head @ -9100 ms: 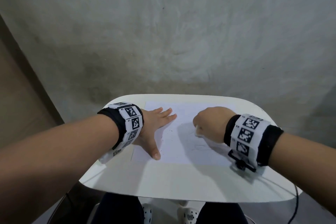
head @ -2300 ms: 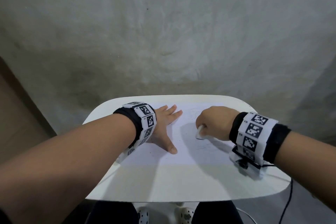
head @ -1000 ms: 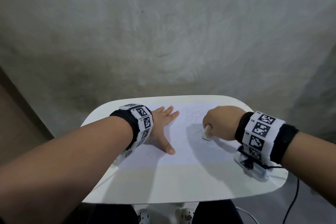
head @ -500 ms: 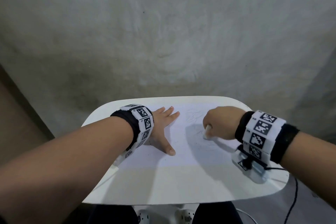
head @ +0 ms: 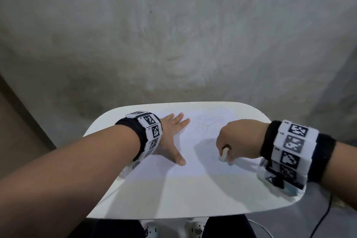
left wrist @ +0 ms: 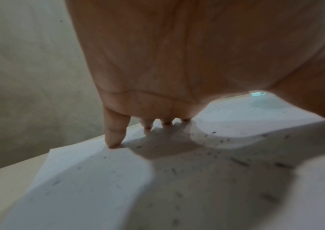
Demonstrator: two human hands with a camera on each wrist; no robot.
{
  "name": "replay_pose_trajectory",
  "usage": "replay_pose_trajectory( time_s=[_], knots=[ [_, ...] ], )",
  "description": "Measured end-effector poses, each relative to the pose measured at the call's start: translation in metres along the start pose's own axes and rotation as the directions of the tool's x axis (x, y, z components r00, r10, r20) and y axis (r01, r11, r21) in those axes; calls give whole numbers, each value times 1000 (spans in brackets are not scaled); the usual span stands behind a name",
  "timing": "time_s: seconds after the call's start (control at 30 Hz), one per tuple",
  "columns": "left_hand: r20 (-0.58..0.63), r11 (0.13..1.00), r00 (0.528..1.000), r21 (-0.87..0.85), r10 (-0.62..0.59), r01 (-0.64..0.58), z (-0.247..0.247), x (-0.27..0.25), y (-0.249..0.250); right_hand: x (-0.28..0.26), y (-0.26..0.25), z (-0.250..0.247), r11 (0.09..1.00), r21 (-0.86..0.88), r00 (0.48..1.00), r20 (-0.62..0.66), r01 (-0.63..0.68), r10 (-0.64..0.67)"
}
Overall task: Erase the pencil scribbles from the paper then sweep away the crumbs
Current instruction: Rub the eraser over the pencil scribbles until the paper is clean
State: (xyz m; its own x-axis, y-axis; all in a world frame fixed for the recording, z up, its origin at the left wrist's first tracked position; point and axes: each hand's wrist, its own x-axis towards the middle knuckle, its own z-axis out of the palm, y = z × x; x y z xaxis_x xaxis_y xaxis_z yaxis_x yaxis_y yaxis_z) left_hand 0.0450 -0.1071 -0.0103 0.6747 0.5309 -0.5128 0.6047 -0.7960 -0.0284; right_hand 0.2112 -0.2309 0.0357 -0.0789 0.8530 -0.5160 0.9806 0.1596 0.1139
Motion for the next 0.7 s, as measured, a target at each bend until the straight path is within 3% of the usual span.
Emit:
replay_pose_trajectory(
  time_s=[0.07,0.2,0.27,0.43,0.57,0.7],
  knots=[
    [-4,1000,1000,-3,-4,4,1,1,0,9,-3,-14,1000,14,1000,9,-4,4],
    [5,1000,1000,5,-8,7,1,4,-2,46,-16,-28,998,56,965,-261,-2,17],
    [12,1000,1000,-7,-3,3,1,3,-2,46,-20,-20,999,19,957,-289,26,-19],
    [10,1000,1000,-9,1,-1,1,4,-2,0,-6,9,996,43,985,-157,73,-65],
    [13,1000,1000,-9,4,-4,1,5,-3,2,-8,-8,998,41,999,-21,37,-36],
    [32,1000,999,-5,12,-12,0,8,-7,30,-28,-17,997,64,959,-281,54,-34]
  ],
)
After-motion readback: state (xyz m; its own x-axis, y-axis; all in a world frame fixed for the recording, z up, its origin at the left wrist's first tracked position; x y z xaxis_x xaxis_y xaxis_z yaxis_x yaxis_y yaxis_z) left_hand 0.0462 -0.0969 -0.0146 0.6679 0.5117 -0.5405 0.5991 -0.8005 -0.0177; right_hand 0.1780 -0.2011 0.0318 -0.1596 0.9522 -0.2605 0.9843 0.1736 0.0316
